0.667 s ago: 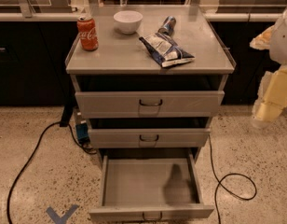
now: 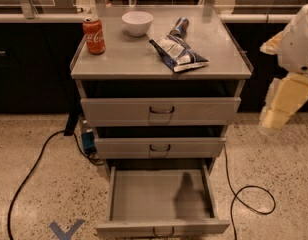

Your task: Place blue chip bag into bottom drawer

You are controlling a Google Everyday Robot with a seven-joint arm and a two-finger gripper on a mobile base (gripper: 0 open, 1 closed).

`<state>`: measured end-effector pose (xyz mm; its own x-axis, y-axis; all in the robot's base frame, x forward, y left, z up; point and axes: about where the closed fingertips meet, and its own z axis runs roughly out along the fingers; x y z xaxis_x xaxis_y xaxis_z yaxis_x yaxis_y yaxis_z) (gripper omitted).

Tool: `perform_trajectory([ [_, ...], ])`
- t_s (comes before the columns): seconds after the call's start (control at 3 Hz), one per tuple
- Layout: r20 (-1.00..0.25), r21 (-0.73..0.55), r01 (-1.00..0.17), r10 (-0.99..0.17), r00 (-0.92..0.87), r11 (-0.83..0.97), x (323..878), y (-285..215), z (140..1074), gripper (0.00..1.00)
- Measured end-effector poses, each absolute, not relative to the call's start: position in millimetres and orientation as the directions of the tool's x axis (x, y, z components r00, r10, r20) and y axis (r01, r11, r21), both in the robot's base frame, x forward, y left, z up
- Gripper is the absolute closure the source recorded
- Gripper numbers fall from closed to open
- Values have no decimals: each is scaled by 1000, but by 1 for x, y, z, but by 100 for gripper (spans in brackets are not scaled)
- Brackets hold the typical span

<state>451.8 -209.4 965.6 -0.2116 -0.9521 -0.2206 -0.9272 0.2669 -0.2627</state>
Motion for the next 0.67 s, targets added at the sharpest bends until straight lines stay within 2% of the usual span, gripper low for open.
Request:
perform_trajectory([
  [0.67,-296,-372,-912,-953,-57,170,566,-161,937,0],
])
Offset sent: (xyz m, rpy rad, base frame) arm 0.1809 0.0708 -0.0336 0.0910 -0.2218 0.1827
